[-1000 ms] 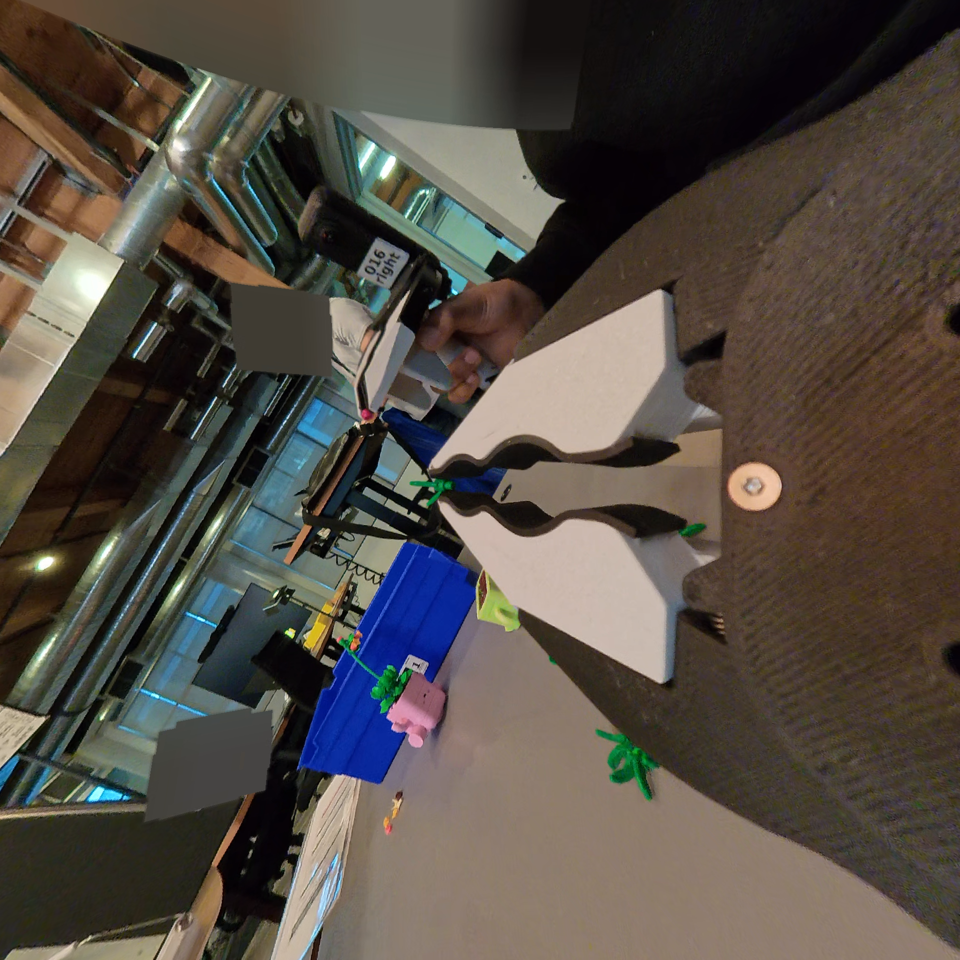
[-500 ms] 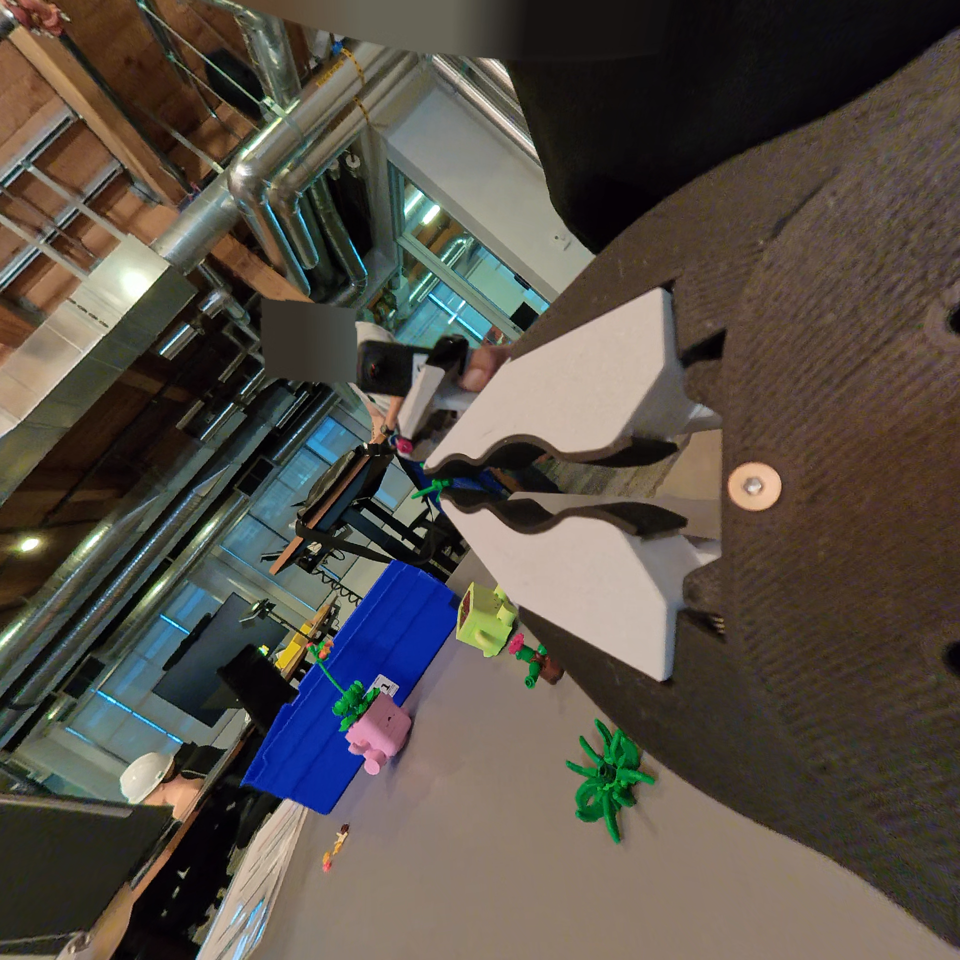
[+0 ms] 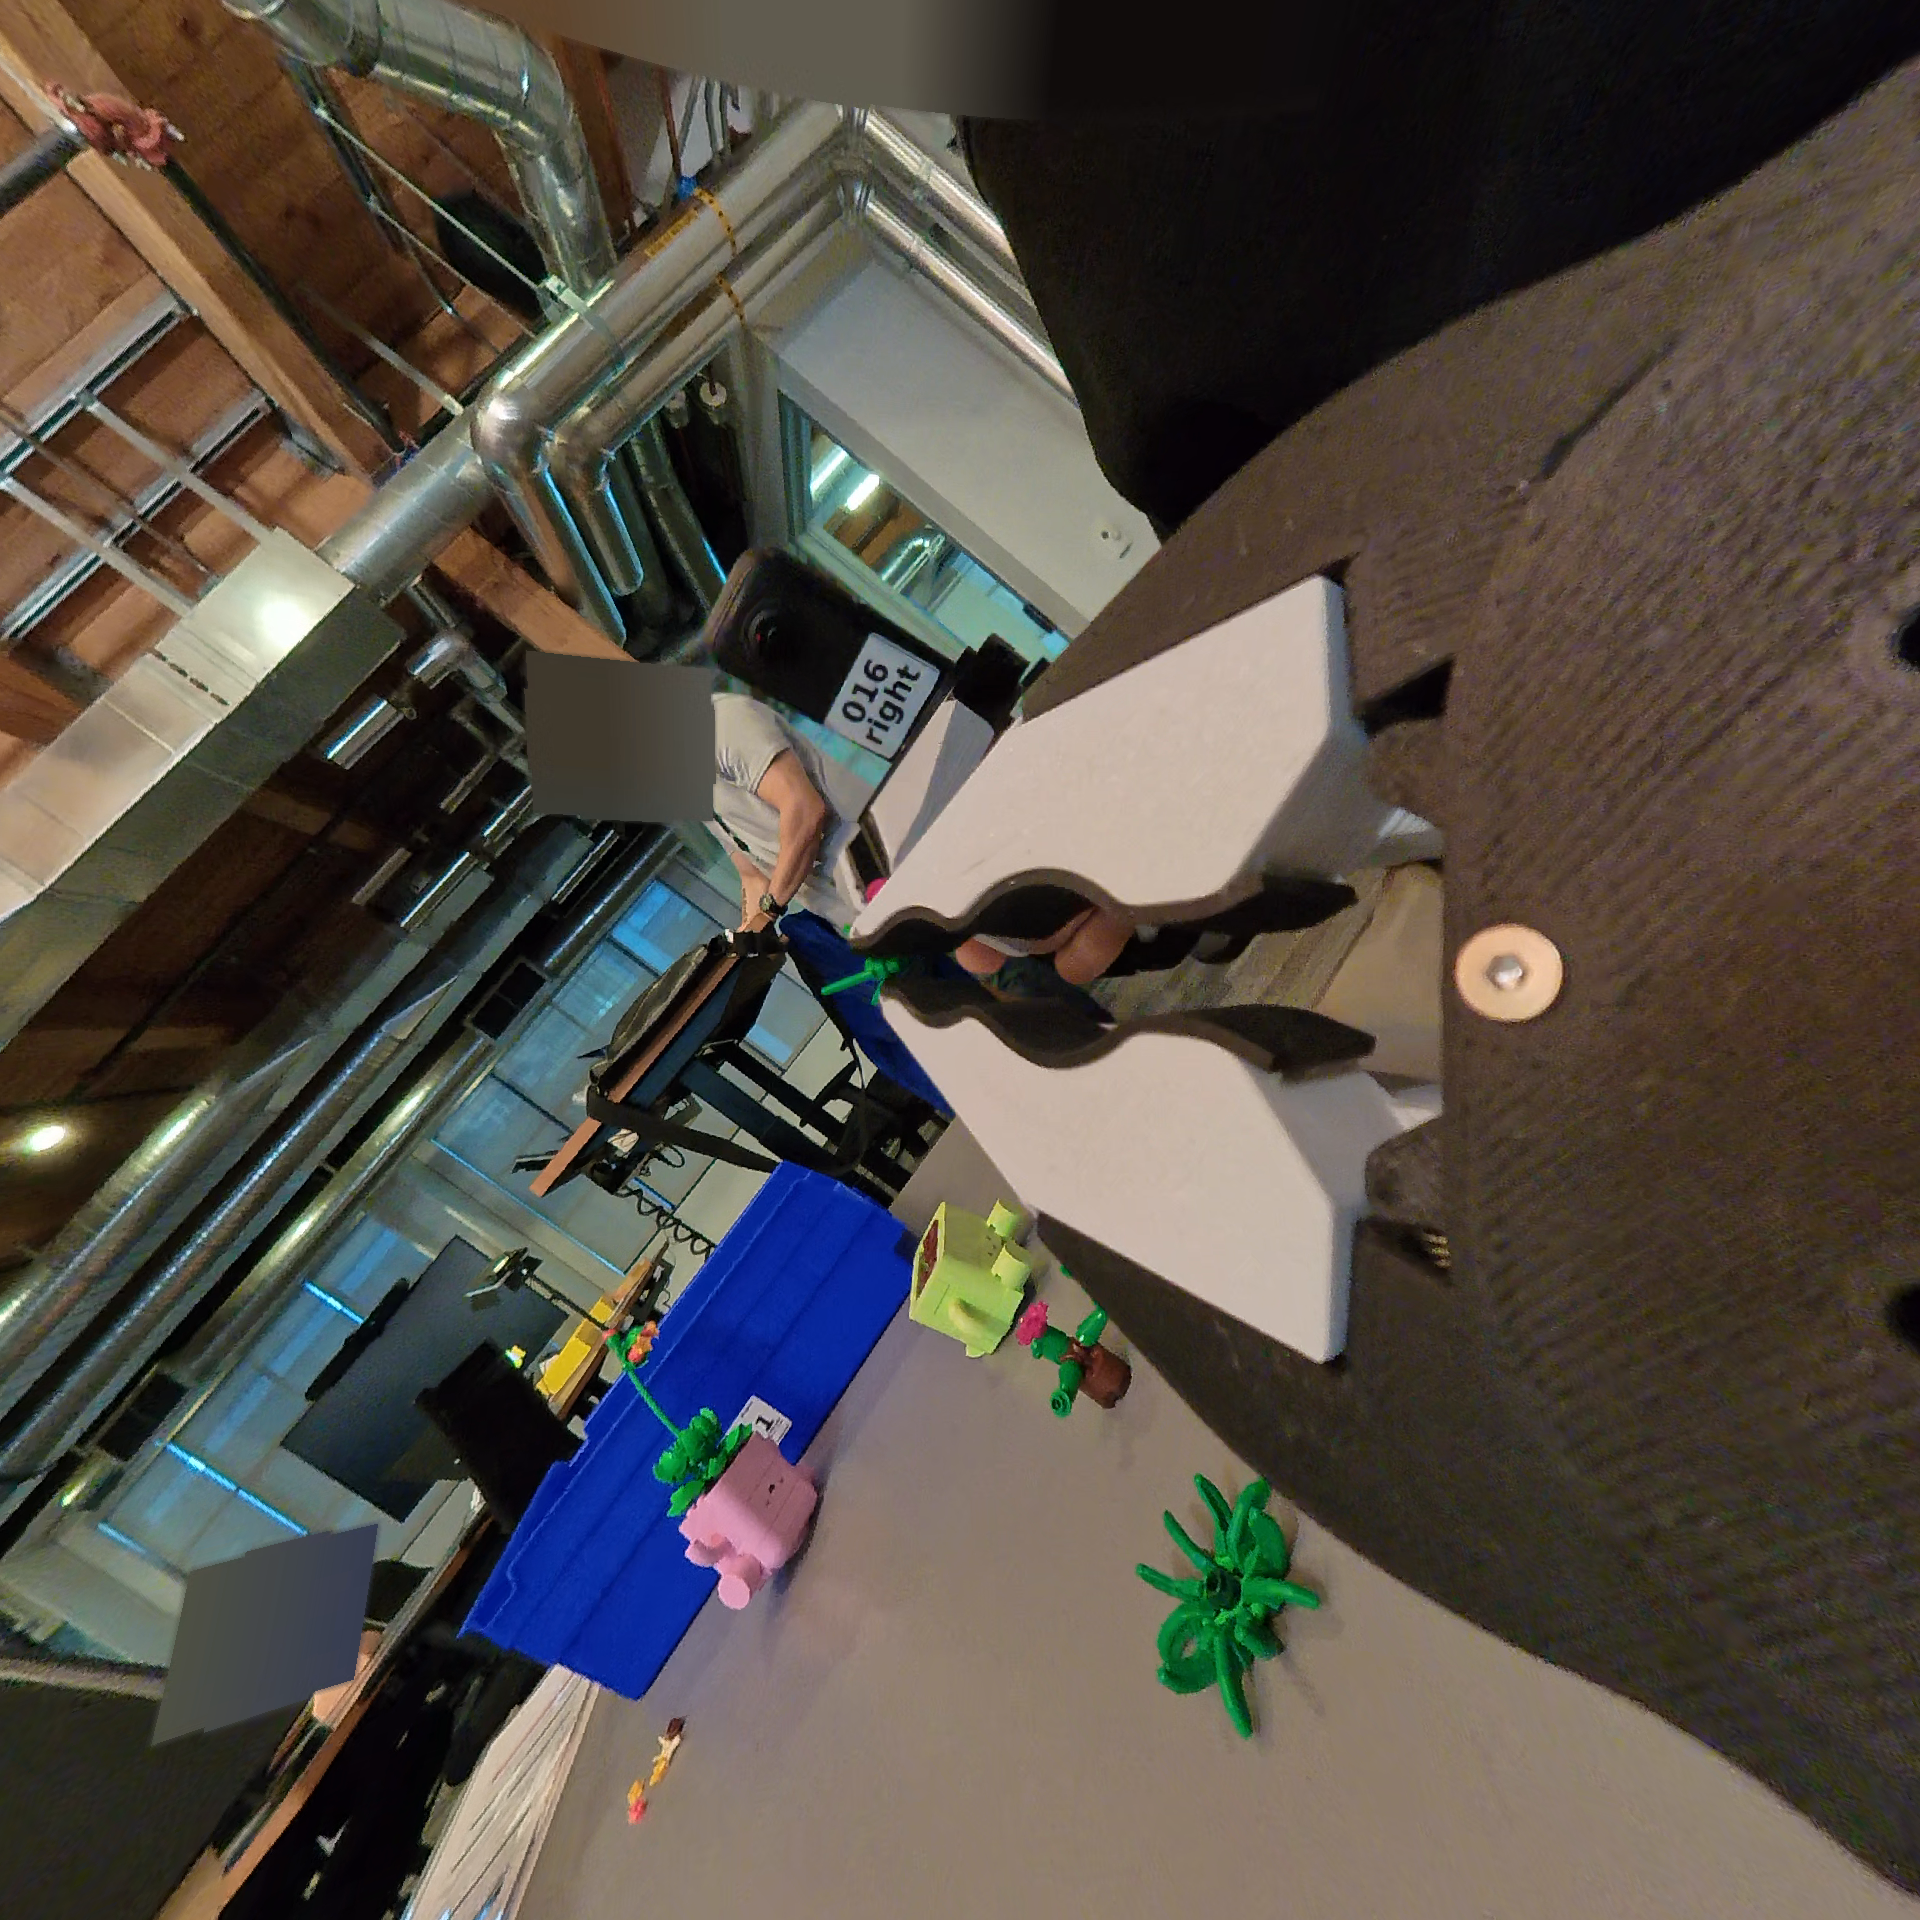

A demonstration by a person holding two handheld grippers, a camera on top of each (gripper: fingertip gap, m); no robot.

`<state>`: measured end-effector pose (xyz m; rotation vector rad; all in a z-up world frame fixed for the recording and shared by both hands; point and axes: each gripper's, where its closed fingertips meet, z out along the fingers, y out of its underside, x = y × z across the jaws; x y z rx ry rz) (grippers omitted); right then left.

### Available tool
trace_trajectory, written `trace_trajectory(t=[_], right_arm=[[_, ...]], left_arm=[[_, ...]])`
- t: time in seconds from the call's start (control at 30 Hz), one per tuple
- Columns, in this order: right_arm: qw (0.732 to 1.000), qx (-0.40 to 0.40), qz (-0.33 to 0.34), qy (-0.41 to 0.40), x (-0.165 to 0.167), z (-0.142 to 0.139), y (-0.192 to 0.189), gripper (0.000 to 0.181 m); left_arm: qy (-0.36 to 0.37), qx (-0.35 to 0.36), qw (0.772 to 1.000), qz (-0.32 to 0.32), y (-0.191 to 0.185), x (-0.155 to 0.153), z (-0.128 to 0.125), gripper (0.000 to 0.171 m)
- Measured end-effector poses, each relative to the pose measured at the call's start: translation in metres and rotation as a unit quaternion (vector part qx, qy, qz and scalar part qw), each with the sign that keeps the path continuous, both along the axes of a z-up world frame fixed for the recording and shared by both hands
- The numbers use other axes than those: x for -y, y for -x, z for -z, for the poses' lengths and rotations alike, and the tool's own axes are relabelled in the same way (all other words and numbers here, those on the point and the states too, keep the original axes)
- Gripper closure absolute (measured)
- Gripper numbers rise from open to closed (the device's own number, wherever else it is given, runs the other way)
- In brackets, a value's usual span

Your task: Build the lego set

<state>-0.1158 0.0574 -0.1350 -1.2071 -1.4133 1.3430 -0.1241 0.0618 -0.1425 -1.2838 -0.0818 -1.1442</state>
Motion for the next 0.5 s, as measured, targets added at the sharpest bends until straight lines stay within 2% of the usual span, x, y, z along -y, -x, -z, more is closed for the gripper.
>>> trace_trajectory(t=[0.23, 0.37, 0.5], right_arm=[[0.993, -0.004, 0.041, -0.109, -0.005, -0.001, 0.001, 0.179], [0.998, -0.015, 0.034, -0.057, -0.007, -0.001, 0.000, 0.178], [0.999, -0.022, 0.009, 0.040, -0.009, -0.003, -0.002, 0.178]], left_arm=[[0.003, 0.031, 0.999, 0.042, -0.006, -0.001, 0.002, 0.168], [0.004, 0.031, 0.998, 0.046, -0.008, -0.001, 0.003, 0.168], [0.007, 0.018, 0.999, 0.044, -0.010, -0.002, 0.004, 0.168]])
